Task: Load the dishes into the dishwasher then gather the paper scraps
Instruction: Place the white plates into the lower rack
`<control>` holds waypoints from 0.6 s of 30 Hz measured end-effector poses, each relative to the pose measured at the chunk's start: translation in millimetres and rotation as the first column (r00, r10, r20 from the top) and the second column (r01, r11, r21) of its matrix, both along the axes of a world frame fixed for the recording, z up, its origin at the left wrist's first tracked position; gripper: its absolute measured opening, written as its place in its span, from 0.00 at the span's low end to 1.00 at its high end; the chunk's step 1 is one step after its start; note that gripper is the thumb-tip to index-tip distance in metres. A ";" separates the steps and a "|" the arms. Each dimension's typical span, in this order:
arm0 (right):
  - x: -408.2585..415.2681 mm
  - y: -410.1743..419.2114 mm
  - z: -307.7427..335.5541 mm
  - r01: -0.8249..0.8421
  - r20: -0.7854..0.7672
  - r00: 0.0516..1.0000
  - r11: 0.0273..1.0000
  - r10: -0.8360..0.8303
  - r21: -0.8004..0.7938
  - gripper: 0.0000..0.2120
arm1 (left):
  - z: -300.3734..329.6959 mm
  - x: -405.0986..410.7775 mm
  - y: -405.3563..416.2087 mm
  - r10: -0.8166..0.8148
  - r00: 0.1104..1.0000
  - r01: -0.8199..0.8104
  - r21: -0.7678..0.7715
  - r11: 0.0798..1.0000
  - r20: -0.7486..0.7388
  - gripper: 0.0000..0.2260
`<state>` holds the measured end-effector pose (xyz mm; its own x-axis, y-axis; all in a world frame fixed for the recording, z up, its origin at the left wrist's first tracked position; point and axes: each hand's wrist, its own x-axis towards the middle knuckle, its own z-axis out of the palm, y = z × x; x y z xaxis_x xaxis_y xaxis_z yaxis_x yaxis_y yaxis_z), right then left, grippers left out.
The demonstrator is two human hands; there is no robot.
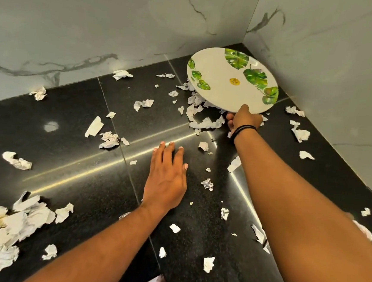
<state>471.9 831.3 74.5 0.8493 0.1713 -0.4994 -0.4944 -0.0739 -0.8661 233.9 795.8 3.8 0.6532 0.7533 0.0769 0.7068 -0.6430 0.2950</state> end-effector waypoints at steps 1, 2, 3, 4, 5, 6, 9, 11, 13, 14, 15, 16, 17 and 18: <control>-2.5 -5.6 2.0 -0.003 0.000 1.000 1.000 0.003 0.022 0.05 | 0.5 0.1 0.3 -0.001 1.000 0.001 0.000 1.000 0.001 0.22; -5.3 -11.0 3.1 -0.008 0.002 1.000 0.999 0.008 0.035 0.05 | 0.5 0.1 0.9 -0.001 1.000 0.001 0.000 1.000 0.003 0.22; -8.8 -17.7 5.5 -0.012 0.005 1.000 0.999 0.012 0.046 0.07 | 1.3 0.4 1.1 -0.004 1.000 0.004 0.001 1.000 0.008 0.22; -13.0 -24.6 7.5 -0.023 0.008 1.000 0.998 0.023 0.056 0.09 | 1.8 0.3 1.8 -0.007 1.000 0.007 0.000 1.000 0.012 0.22; -19.3 -33.5 10.9 -0.038 0.010 0.999 0.997 0.037 0.067 0.11 | 2.8 -0.2 1.3 -0.010 1.000 0.010 -0.001 1.000 0.017 0.21; -25.6 -43.0 13.9 -0.050 0.015 0.999 0.996 0.049 0.077 0.12 | 3.0 -0.4 0.7 -0.012 1.000 0.012 0.005 1.000 0.024 0.21; -51.7 -79.0 27.2 -0.059 0.020 0.998 0.989 0.057 0.136 0.11 | 7.0 -2.8 -0.2 -0.033 0.998 0.031 0.042 0.999 0.044 0.19; -69.3 -108.4 35.3 -0.034 0.032 0.999 0.988 0.030 0.151 0.11 | 8.7 -3.9 -2.4 -0.062 0.998 0.060 0.081 0.995 0.033 0.19; -85.4 -139.7 39.0 -0.024 0.067 0.998 0.991 0.016 0.129 0.12 | 14.3 -5.1 -5.2 -0.056 0.998 0.058 0.123 0.991 -0.026 0.18; -93.2 -157.8 39.3 -0.013 0.088 0.996 0.993 0.003 0.114 0.12 | 18.2 -5.8 -6.5 -0.058 0.997 0.066 0.144 0.987 -0.059 0.17; -99.9 -177.0 40.0 0.006 0.108 0.994 0.994 -0.018 0.107 0.12 | 24.9 -5.5 -8.3 -0.052 0.996 0.063 0.156 0.986 -0.076 0.16; -106.0 -195.3 38.2 0.028 0.123 0.992 0.995 -0.039 0.096 0.12 | 31.4 -5.6 -8.7 -0.035 0.997 0.045 0.157 0.987 -0.068 0.14; -111.3 -210.9 35.1 0.052 0.132 0.989 0.995 -0.063 0.084 0.12 | 39.6 -5.5 -7.7 -0.008 0.999 0.013 0.133 0.991 -0.038 0.11; -116.2 -227.9 32.8 0.088 0.139 0.985 0.993 -0.099 0.084 0.11 | 45.3 -5.4 -8.4 0.006 1.000 -0.005 0.100 0.995 -0.002 0.09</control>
<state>355.8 603.4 107.3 0.9247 0.1214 -0.3608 -0.3673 0.0362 -0.9294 228.4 787.4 49.1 0.6494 0.7454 0.1505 0.7110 -0.6653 0.2276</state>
